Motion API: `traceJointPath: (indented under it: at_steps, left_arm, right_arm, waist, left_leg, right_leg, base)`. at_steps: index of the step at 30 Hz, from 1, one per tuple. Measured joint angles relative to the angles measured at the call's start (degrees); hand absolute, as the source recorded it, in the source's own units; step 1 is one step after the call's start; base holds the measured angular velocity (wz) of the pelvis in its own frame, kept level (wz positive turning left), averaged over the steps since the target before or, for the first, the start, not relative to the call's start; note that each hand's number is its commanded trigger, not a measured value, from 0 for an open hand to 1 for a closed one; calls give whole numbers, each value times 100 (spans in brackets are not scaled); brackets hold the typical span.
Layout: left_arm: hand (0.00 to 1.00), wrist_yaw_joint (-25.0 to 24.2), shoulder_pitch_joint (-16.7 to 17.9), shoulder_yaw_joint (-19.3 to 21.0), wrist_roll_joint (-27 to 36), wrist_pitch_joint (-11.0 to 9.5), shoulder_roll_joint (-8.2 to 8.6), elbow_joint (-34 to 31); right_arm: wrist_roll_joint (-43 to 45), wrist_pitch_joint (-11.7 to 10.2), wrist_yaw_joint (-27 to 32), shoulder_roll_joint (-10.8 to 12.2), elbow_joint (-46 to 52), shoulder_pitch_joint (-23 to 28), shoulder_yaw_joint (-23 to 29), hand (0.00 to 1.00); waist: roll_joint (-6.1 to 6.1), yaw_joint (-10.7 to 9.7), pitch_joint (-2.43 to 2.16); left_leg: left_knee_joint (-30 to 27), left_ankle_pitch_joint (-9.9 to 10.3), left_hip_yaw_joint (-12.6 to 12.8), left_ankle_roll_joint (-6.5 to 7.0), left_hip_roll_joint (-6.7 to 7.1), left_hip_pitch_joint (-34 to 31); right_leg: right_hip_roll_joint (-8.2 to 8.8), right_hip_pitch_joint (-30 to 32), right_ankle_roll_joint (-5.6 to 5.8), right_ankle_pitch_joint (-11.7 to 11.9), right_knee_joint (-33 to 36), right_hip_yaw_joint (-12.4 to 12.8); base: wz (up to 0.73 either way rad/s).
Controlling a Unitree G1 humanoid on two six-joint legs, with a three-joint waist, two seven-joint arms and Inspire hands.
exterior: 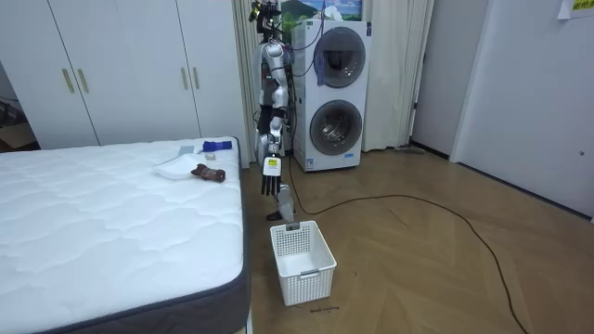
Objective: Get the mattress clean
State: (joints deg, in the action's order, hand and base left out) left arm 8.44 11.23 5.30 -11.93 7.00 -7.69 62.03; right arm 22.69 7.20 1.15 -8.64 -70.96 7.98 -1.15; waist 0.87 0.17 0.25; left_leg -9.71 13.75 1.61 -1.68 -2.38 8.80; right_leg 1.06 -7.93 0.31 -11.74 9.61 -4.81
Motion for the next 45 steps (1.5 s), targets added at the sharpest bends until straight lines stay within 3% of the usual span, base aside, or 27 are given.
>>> traceJointPath:
  at_steps: [12,18,26,29,30,35,40,45]
  left_arm:
    - [0,21,-14,19,109,-82,1,20]
    - [0,485,20,39,104,-107,-11,-159]
    - [0,1161,-134,269,99,-469,16,-1067]
    - [0,1434,-167,275,120,-575,14,-1787]
    - [0,1554,-221,266,119,-711,7,-1961]
    - [0,1792,-293,75,113,-1071,1,-2049]
    - [0,1880,-42,-123,111,-1135,10,-2048]
    - [0,1992,-74,-236,100,-1259,-14,-2213]
  right_arm:
    - [-23,-33,14,0,-6,-14,16,0]
    - [-15,-47,136,0,-24,-8,10,0]
    - [-74,-292,254,-15,-36,-86,18,0]
    - [-70,-369,254,-33,-33,-136,23,0]
    - [-66,-369,252,-33,-42,-172,23,0]
    - [-244,-482,238,-42,-61,-221,15,0]
    - [-244,-652,230,-45,-66,-220,17,0]
    - [-243,-751,230,-49,-121,-230,0,0]
  waist:
    - [25,9,4]
    - [78,6,-5]
    - [52,22,-23]
    - [20,2,-1]
    - [4,0,8]
    - [-5,1,-10]
    - [41,-6,9]
    - [99,-43,-3]
  left_leg:
    - [9,-1,8,1,0,-5]
    - [25,-1,-4,1,1,38]
    - [16,-1,5,1,1,47]
    - [15,-1,4,1,0,30]
    - [16,-2,4,2,0,25]
    - [26,-3,18,3,1,7]
    - [34,-3,12,2,0,73]
    - [21,-3,4,3,2,47]
  right_leg:
    - [0,9,-1,-1,-25,3]
    - [-6,-35,-1,0,-73,4]
    - [-7,-24,-1,3,-50,15]
    - [-7,9,-1,3,-17,17]
    - [-6,21,-1,3,-5,22]
    - [-7,28,-1,2,-9,36]
    - [-8,-3,-1,2,-18,2]
    - [-3,-44,-1,2,6,-17]
  base:
    - [0]
    - [0]
    - [0]
    - [0]
    - [0]
    - [-3]
    - [-1]
    - [1]
